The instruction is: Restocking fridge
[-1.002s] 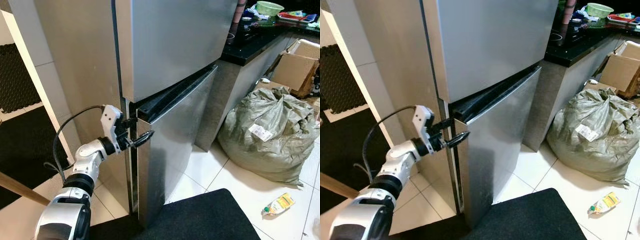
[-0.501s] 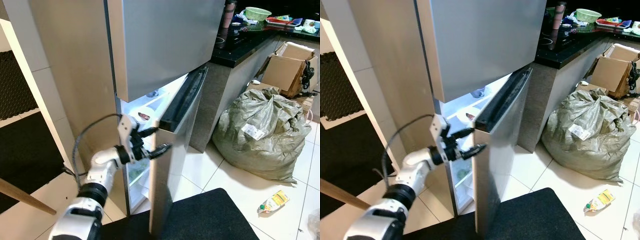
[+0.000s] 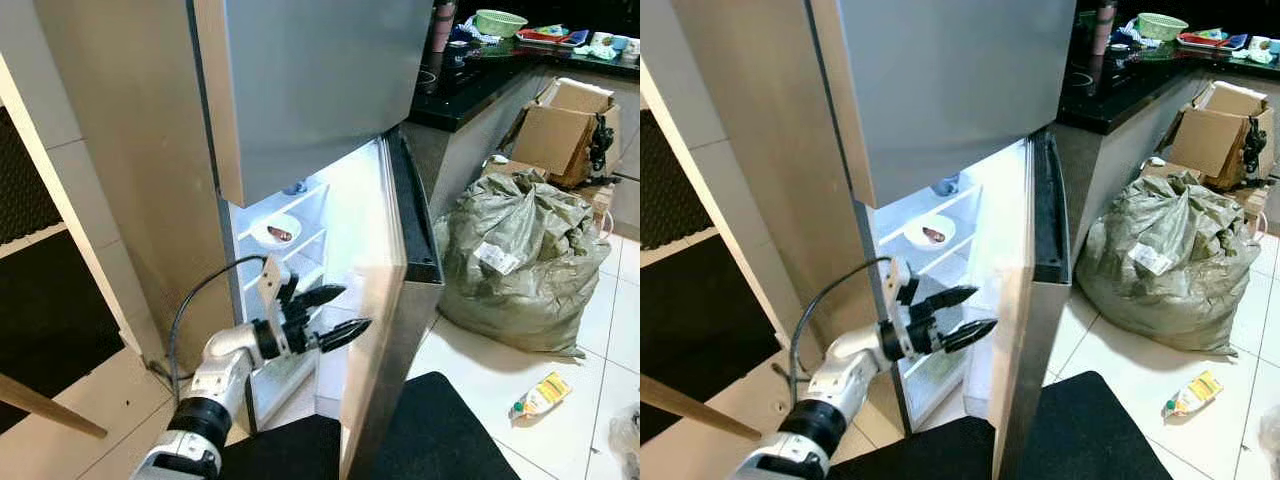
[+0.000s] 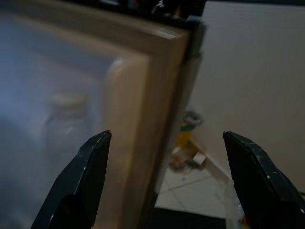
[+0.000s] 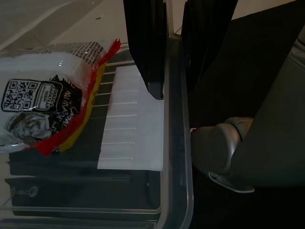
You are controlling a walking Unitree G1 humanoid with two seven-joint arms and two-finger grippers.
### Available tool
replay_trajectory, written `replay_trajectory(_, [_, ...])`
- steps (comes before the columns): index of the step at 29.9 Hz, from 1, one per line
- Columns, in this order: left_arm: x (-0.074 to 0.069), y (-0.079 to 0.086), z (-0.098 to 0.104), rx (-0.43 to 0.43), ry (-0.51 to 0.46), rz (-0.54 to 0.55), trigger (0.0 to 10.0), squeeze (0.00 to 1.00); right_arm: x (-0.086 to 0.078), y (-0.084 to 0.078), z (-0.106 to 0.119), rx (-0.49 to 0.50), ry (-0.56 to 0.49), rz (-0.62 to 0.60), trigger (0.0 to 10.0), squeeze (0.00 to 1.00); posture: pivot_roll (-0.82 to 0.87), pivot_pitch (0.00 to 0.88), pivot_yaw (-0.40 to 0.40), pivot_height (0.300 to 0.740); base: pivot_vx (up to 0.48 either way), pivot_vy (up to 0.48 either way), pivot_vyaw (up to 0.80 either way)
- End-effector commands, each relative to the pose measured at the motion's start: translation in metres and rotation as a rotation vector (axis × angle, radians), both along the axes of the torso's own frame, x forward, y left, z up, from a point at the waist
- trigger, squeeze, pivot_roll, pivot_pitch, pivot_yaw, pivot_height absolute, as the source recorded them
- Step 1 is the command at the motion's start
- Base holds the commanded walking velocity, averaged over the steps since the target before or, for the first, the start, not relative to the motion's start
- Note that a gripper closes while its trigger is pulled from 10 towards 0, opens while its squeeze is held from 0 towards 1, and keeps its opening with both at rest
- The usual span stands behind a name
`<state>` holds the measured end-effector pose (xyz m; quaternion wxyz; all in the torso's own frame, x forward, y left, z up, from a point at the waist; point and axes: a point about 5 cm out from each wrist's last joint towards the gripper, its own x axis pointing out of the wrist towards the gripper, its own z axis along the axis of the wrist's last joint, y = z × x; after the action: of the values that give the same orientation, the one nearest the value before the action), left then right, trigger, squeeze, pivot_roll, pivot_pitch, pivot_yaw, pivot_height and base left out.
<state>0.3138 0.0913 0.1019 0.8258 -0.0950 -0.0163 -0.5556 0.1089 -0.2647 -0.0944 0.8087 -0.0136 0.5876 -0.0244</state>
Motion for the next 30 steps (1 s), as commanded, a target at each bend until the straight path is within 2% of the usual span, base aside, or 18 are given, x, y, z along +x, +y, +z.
replay_trajectory(1, [-0.003,0.014,-0.014,0.043,0.053,0.05,10.0,0.0,0.001,-0.001,0.001,-0.006,-0.007,-0.006,10.0,0.0,-0.03,0.0,-0.028,0.74,0.0,0.0,0.0])
replay_trajectory(2, [-0.003,0.014,-0.014,0.043,0.053,0.05,10.0,0.0,0.001,-0.001,0.001,-0.006,-0.007,-0.006,10.0,0.0,-0.03,0.0,-0.028,0.74,0.0,0.0,0.0])
replay_trajectory(3, [-0.003,0.023,-0.023,0.074,0.088,0.109,10.0,0.0,0.001,-0.001,0.001,-0.006,-0.006,-0.004,10.0,0.0,-0.03,0.0,-0.029,0.74,0.0,0.0,0.0])
replay_trajectory(6, [-0.003,0.03,-0.031,0.108,0.117,0.179,10.0,0.0,0.001,-0.001,0.001,-0.01,-0.006,0.001,10.0,0.0,-0.03,0.0,-0.029,0.74,0.0,0.0,0.0])
replay_trajectory(8, [-0.003,0.03,-0.032,0.115,0.12,0.19,10.0,0.0,0.002,-0.002,0.001,-0.011,-0.005,0.003,10.0,0.0,-0.03,0.0,-0.029,0.74,0.0,0.0,0.0])
replay_trajectory(12, [0.005,0.029,-0.034,0.142,0.149,0.305,10.0,0.0,0.003,-0.001,0.001,-0.017,-0.006,0.01,10.0,0.0,-0.03,0.0,-0.029,0.74,0.0,0.0,0.0])
replay_trajectory(17, [0.008,0.026,-0.038,0.173,0.16,0.375,10.0,0.0,0.004,-0.001,0.001,-0.023,-0.007,0.016,10.0,0.0,-0.03,0.0,-0.029,0.74,0.0,0.0,0.0])
replay_trajectory(21, [-0.001,0.029,-0.058,0.231,0.23,0.415,10.0,0.0,0.005,-0.001,0.001,-0.026,-0.004,0.028,10.0,0.0,-0.04,0.0,-0.031,0.74,0.0,0.0,0.0])
replay_trajectory(23, [-0.002,0.029,-0.06,0.238,0.237,0.421,10.0,0.0,0.005,-0.001,0.001,-0.027,-0.004,0.029,10.0,0.0,-0.04,0.0,-0.031,0.74,0.0,0.0,0.0])
replay_trajectory(25, [-0.009,0.037,-0.073,0.262,0.295,0.467,10.0,0.0,0.005,-0.001,0.002,-0.034,-0.001,0.037,10.0,0.0,-0.04,0.0,-0.035,0.74,0.0,0.0,0.0])
replay_trajectory(30, [-0.013,0.04,-0.079,0.263,0.329,0.488,10.0,0.0,0.005,-0.002,0.002,-0.041,0.001,0.039,10.0,0.0,-0.04,0.0,-0.035,0.74,0.0,0.0,0.0])
